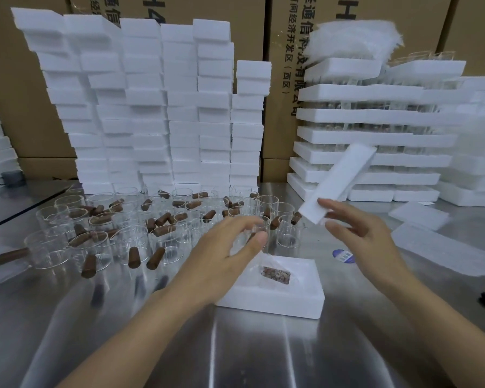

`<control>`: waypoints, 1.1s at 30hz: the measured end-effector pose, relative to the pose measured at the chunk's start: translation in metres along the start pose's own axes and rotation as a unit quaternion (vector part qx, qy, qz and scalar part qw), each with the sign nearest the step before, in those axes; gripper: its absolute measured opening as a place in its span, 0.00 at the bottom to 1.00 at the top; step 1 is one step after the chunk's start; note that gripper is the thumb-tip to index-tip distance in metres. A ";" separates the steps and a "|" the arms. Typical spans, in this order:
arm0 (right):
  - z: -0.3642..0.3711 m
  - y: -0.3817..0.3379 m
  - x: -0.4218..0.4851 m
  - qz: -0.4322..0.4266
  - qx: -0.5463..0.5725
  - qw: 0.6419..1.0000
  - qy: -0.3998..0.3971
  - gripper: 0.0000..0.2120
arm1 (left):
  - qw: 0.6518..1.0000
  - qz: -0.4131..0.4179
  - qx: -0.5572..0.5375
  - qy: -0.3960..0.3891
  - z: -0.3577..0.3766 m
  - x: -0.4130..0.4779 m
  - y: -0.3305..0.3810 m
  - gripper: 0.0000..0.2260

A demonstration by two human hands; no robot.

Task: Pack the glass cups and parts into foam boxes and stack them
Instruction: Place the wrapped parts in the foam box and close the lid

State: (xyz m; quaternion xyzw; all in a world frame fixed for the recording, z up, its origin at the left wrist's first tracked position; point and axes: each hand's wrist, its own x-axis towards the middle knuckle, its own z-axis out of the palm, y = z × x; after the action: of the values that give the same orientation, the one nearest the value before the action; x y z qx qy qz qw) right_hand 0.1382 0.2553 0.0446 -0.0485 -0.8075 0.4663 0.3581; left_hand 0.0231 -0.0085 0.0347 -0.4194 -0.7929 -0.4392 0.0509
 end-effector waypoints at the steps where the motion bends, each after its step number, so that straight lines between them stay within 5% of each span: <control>1: 0.003 -0.009 -0.004 -0.020 0.038 0.999 -0.030 0.18 | 0.999 -0.015 -0.034 0.017 -0.001 0.001 0.001 0.26; 7: 0.026 -0.036 -0.036 -0.140 0.094 0.966 -0.194 0.33 | 0.974 -0.046 -0.220 0.023 -0.008 0.003 0.016 0.34; 11: 0.033 -0.039 -0.043 -0.143 0.143 0.949 -0.241 0.37 | 0.964 -0.038 -0.263 -0.017 -0.009 0.003 0.021 0.31; 18: 0.040 -0.040 -0.052 -0.128 0.113 0.940 -0.296 0.36 | 0.934 -0.067 -0.348 0.047 -0.015 0.005 0.025 0.27; 22: 0.038 -0.039 -0.050 -0.157 0.064 0.972 -0.161 0.22 | 0.924 -0.082 -0.369 0.060 -0.035 0.011 0.015 0.29; 25: 0.032 -0.030 -0.040 -0.093 0.067 0.993 -0.015 0.11 | 0.916 -0.088 -0.390 0.006 -0.052 0.012 0.004 0.29; 28: 0.020 -0.017 -0.025 0.000 -0.029 0.997 0.068 0.19 | 0.907 -0.081 -0.409 -0.054 -0.060 0.010 -0.006 0.32; 33: 0.012 -0.009 -0.009 0.134 0.066 0.987 0.058 0.25 | 0.921 -0.081 -0.349 -0.153 -0.063 0.009 -0.013 0.39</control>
State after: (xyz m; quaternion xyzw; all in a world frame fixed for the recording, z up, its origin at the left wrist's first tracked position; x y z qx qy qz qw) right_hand 0.1394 0.2377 0.0433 -0.1597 -0.7391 0.5585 0.3411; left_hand -0.0106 -0.0526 0.0686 -0.4067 -0.6189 -0.6213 -0.2562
